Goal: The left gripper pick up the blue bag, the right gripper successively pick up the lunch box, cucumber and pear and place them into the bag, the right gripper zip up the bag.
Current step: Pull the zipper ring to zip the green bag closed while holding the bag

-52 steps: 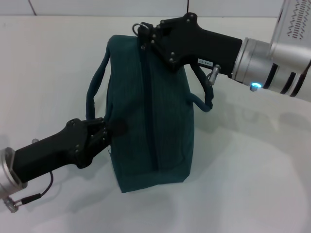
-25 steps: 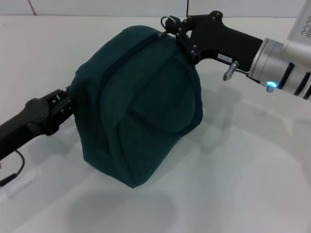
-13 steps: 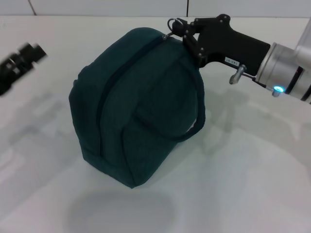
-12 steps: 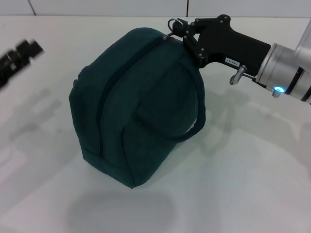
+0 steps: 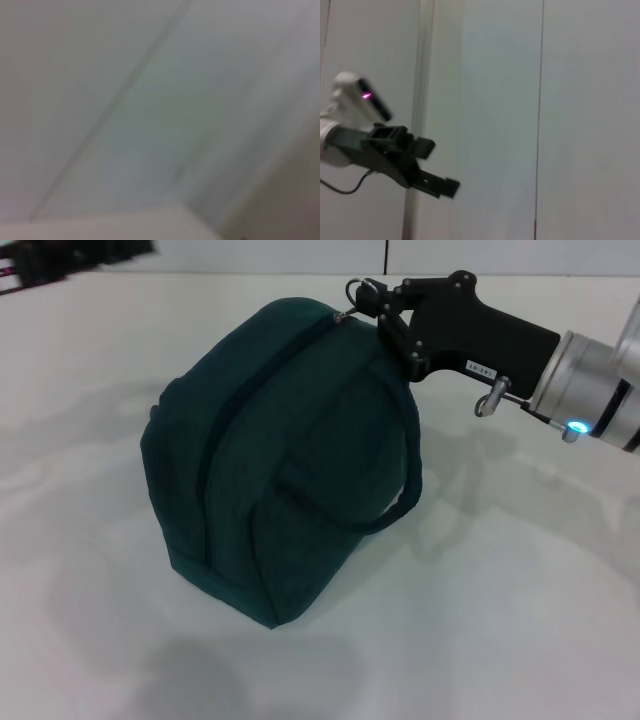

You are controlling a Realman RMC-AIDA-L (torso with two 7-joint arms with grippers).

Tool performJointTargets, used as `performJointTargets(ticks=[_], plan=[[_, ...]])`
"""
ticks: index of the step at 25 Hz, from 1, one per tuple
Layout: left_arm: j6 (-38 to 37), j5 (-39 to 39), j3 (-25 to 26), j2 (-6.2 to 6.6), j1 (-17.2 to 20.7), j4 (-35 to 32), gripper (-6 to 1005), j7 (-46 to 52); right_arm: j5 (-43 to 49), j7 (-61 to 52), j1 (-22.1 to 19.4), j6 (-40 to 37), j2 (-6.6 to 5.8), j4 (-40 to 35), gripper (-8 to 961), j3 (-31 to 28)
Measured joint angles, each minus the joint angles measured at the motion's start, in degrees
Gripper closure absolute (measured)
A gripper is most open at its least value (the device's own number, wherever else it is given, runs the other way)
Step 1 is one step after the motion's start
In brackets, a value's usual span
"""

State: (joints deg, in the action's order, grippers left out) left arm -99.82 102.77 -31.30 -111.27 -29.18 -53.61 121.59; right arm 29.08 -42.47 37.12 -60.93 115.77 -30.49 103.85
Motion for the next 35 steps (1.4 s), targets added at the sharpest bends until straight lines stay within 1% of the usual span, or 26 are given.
performJointTargets(ticks=[3,5,7,8,9,10,11,13,16,17,18,19,22,26,29,32,35], plan=[[-0.06,3.26,-7.04,0.50,-2.37,-8.73,116,7.63,0.00,0.03,-0.28,-0.29,0.03,0.04,869,-0.52],[-0.06,5.56,-12.42,0.73,-3.26,-16.40,116,13.39,0.00,0.03,-0.41,-0.40,0.08,0.07,868,-0.74],[-0.07,7.76,-16.67,0.65,-3.64,-23.59,117,18.69,0.00,0.03,-0.48,-0.44,0.09,0.08,867,-0.80],[-0.08,8.87,-18.69,0.38,-3.68,-27.21,117,21.58,0.01,0.03,-0.51,-0.51,0.09,0.09,867,-0.91],[-0.08,9.44,-19.54,0.24,-3.68,-29.03,117,22.95,0.03,0.03,-0.64,-0.64,0.09,0.12,867,-1.05],[-0.09,11.11,-22.19,-0.45,-3.60,-34.06,117,26.39,0.03,0.03,-0.84,-0.96,0.07,0.13,866,-1.24],[-0.09,12.50,-24.21,-1.49,-3.19,-38.36,117,28.84,0.04,0.05,-1.09,-1.28,0.04,0.16,866,-1.49],[-0.09,13.77,-25.61,-2.71,-2.46,-41.96,118,30.47,0.06,0.09,-1.44,-1.75,0.01,0.18,865,-1.91],[-0.09,18.32,-28.33,-6.53,-0.16,-49.25,118,31.96,0.16,0.11,-1.73,-2.18,0.02,0.18,864,-2.23],[-0.06,19.82,-29.18,-7.32,0.49,-50.91,118,32.07,0.20,0.11,-1.78,-2.41,0.00,0.18,864,-2.24],[0.03,21.18,-30.11,-8.03,1.15,-52.33,119,32.23,0.26,0.12,-1.81,-2.57,-0.03,0.18,864,-2.25],[0.60,22.80,-31.99,-8.37,2.39,-53.85,119,32.82,0.30,0.12,-1.85,-2.71,-0.03,0.18,863,-2.26],[2.80,23.70,-35.44,-8.29,4.21,-54.55,120,33.84,0.34,0.12,-1.92,-3.09,-0.02,0.18,862,-2.26],[5.91,23.82,-37.42,-8.28,6.13,-54.55,122,33.21,0.43,0.12,-1.96,-3.34,-0.02,0.18,861,-2.12],[6.86,23.87,-38.34,-8.34,6.66,-54.39,123,32.53,0.45,0.12,-2.14,-3.39,0.01,0.18,860,-1.92],[8.16,24.60,-40.76,-8.24,7.22,-53.95,125,31.87,0.45,0.12,-2.51,-3.40,0.02,0.18,859,-1.85],[9.46,27.12,-43.42,-8.32,7.36,-53.14,126,31.39,0.45,0.11,-2.64,-3.41,0.04,0.17,858,-1.88]])
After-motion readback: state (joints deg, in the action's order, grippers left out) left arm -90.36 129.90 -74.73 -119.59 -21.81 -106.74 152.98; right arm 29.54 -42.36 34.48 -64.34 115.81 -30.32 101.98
